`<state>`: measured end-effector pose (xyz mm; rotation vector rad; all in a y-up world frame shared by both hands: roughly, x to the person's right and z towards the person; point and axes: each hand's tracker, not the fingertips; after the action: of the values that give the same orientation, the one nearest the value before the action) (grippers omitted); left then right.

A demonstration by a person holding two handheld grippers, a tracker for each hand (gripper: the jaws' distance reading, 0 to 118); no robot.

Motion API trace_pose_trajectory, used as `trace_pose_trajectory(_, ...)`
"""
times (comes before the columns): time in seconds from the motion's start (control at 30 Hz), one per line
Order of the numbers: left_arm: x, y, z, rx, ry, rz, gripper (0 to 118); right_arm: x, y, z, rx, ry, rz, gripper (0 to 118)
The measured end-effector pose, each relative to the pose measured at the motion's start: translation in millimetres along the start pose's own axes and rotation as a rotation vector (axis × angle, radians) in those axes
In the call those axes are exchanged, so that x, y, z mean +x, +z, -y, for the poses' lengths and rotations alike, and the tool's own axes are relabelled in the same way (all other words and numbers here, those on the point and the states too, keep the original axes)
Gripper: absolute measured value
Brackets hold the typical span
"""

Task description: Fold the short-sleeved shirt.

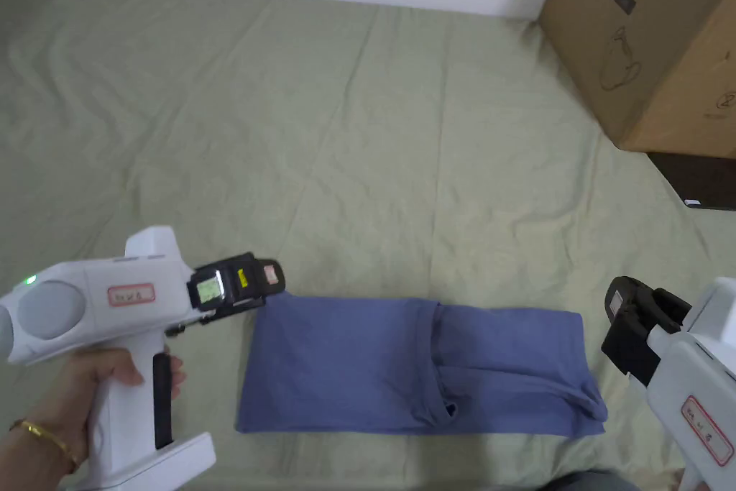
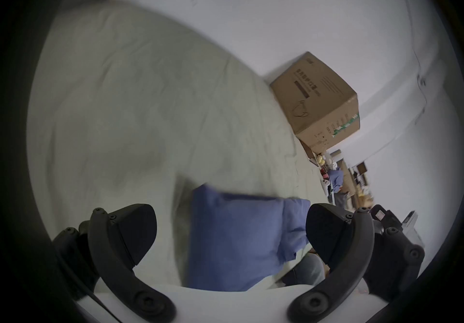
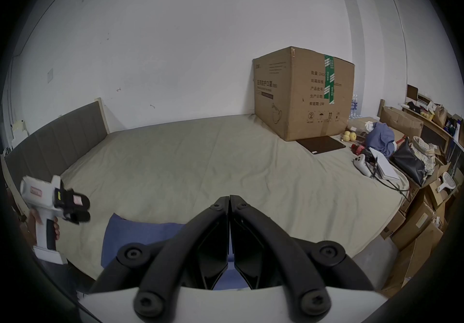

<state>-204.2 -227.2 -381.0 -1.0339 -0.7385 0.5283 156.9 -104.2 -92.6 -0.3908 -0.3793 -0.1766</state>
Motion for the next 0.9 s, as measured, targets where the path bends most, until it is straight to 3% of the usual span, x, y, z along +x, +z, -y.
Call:
trace_pose_trajectory(0.2, -35.3, -22.2, 42.2, -0.067, 0.167, 0.093, 118, -14.2, -3.4, -1.0, -0.032, 0.014, 0.022, 0)
trace_pose_trajectory(0.23, -37.3, -27.5, 46.6, -0.088, 0.188, 0.113, 117, -15.4, -4.0, -0.5, -0.025, 0.068, 0.011, 0)
trace_pose_trajectory(0.37, -31.3, -38.3, 46.2, -0.075, 0.182, 0.182, 112, -15.8, -5.9, 0.9, -0.053, 0.067, 0.016, 0)
trace_pose_trajectory(0.43, -29.1, -48.5, 43.8, -0.129, 0.206, 0.203, 76, -14.7, -7.5, 1.3, -0.057, 0.056, 0.022, 0)
trace_pose_trajectory(0.5, -23.2, -62.6, 44.6, -0.18, 0.137, 0.09, 35, -17.2, -8.1, 1.7, -0.055, 0.031, -0.025, 0)
trace_pose_trajectory(0.53, -20.7, -66.5, 46.8, -0.192, 0.09, 0.049, 26, -18.1, -8.4, 2.0, -0.057, 0.031, -0.025, 0)
trace_pose_trajectory(0.67, -12.7, -64.7, 35.3, -0.2, 0.185, -0.024, 17, -18.2, -9.5, 3.8, -0.083, 0.029, -0.014, 0)
trace_pose_trajectory(0.9, 9.6, -29.7, 26.4, -0.157, 0.136, -0.099, 15, -21.6, -10.7, 1.0, -0.063, 0.041, -0.031, 0)
